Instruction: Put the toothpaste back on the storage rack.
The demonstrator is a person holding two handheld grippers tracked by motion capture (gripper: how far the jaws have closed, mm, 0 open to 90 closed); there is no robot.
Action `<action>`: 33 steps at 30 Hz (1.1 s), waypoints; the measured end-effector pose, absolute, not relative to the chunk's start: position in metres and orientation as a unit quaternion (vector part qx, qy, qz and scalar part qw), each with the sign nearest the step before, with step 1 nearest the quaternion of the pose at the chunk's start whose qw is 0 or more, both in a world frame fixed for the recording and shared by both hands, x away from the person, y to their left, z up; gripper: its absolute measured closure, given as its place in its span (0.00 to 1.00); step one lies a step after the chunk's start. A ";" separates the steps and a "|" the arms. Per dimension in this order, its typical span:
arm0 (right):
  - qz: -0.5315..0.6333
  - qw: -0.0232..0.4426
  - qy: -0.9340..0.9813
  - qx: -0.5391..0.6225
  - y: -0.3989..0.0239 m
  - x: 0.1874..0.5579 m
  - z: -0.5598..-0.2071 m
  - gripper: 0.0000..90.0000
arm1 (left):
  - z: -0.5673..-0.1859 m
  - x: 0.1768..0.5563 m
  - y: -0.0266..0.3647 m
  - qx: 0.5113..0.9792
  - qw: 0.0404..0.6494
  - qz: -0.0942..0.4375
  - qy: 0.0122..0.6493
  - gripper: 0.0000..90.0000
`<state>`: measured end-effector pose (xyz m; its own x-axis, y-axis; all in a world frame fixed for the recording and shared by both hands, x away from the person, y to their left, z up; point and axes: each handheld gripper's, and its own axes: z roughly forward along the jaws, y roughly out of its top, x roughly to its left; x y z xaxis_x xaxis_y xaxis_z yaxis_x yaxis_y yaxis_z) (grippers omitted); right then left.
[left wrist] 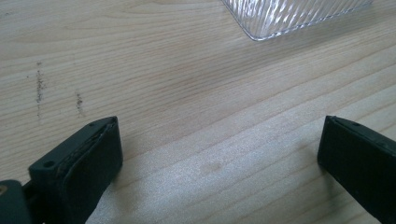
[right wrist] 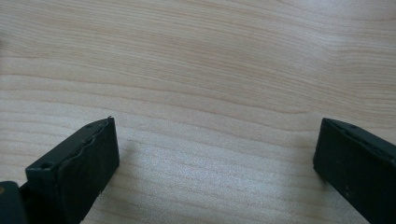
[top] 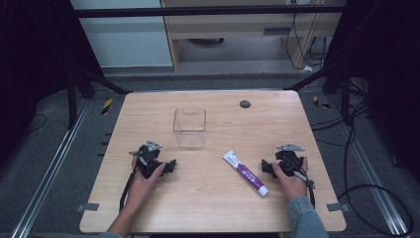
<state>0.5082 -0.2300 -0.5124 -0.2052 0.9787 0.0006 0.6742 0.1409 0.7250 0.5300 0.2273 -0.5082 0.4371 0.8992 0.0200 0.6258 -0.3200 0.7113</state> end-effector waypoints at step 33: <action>0.299 0.180 0.822 0.451 -0.171 0.478 -0.438 0.34 | -0.508 0.531 0.227 0.784 0.323 0.211 0.486 0.00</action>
